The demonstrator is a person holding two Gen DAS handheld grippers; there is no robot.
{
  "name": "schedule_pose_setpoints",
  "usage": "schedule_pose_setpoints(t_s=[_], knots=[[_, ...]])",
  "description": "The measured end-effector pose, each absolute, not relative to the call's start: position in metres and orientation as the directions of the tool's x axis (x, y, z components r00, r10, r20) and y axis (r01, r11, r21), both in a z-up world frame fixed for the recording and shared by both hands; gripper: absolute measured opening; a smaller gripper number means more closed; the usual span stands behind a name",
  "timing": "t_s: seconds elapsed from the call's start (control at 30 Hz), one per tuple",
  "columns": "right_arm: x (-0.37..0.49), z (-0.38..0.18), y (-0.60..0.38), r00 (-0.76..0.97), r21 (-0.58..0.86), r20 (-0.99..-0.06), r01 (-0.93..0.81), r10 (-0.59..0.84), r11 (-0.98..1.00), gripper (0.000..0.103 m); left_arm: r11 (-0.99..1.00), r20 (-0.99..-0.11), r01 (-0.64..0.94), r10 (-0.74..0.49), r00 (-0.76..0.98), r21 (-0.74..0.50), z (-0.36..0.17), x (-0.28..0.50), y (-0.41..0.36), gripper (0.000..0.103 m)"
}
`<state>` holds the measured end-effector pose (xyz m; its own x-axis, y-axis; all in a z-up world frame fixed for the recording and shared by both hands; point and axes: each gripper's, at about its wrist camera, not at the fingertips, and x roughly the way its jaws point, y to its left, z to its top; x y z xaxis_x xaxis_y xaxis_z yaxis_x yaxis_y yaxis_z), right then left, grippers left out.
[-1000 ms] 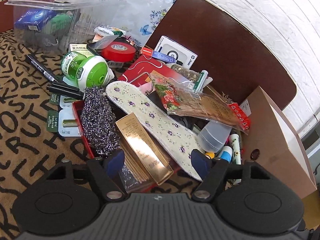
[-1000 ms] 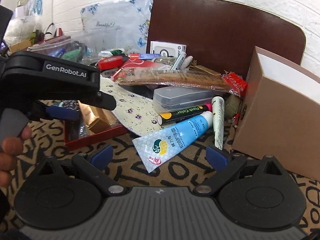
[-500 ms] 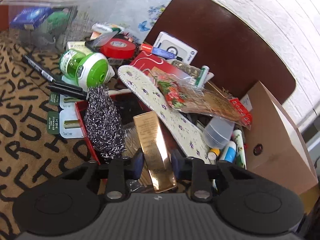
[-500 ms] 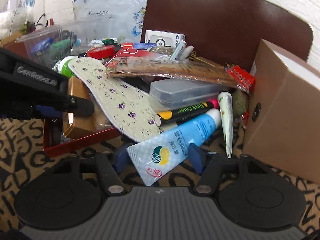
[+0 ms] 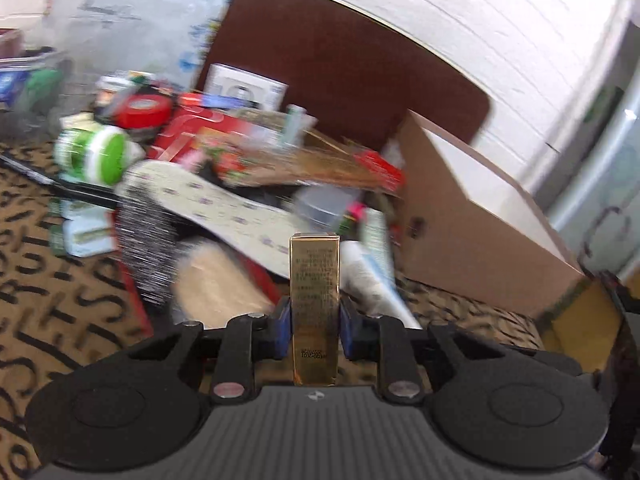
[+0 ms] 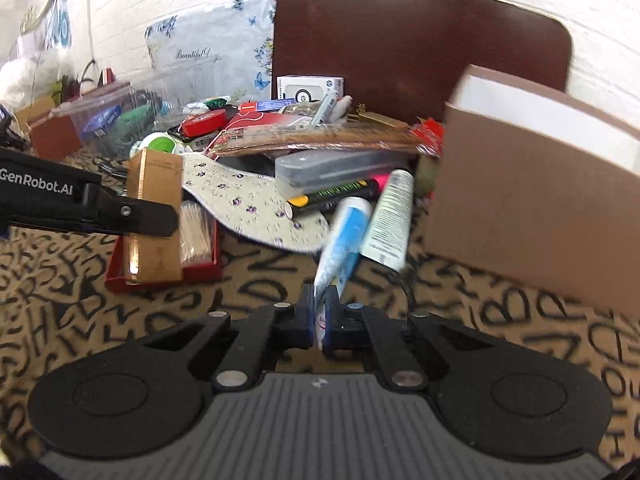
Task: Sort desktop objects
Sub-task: 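Grasp the gold cosmetic box with the left gripper while the right grasps the white-blue tube, then carry the gold box and the tube in both grippers over the cardboard box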
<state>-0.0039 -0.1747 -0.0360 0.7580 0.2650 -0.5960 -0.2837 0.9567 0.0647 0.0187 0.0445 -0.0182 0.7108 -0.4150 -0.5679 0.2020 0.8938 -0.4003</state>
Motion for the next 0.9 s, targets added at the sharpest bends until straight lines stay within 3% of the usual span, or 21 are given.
schedule_pose_setpoints(t_s=[0.13, 0.37, 0.5, 0.6, 0.7, 0.9], knots=[[-0.025, -0.034, -0.191, 0.742, 0.1, -0.608, -0.282, 0.283, 0.954, 0.001, 0.874, -0.595, 0.279, -0.477, 0.647, -0.398, -0.024, 0.014, 0.018, 0.024], [-0.054, -0.037, -0.216, 0.723, 0.103, -0.638, -0.259, 0.263, 0.961, 0.003, 0.879, -0.659, 0.288, -0.476, 0.582, -0.381, -0.043, 0.021, -0.004, 0.025], [-0.046, -0.04, -0.215, 0.724, 0.087, -0.644, -0.25, 0.246, 0.964, 0.014, 0.89, -0.675, 0.286, -0.456, 0.58, -0.355, -0.047, 0.029, -0.009, 0.025], [-0.036, -0.041, -0.209, 0.725, 0.079, -0.638, -0.274, 0.26, 0.959, 0.032, 0.896, -0.683, 0.285, -0.445, 0.58, -0.342, -0.048, 0.032, -0.012, 0.03], [-0.025, -0.042, -0.205, 0.72, 0.078, -0.64, -0.284, 0.267, 0.956, 0.033, 0.901, -0.693, 0.284, -0.434, 0.575, -0.328, -0.05, 0.033, -0.016, 0.036], [-0.004, -0.045, -0.196, 0.704, 0.032, -0.663, -0.314, 0.255, 0.949, 0.033, 0.9, -0.7, 0.282, -0.436, 0.565, -0.333, -0.053, 0.038, -0.017, 0.036]])
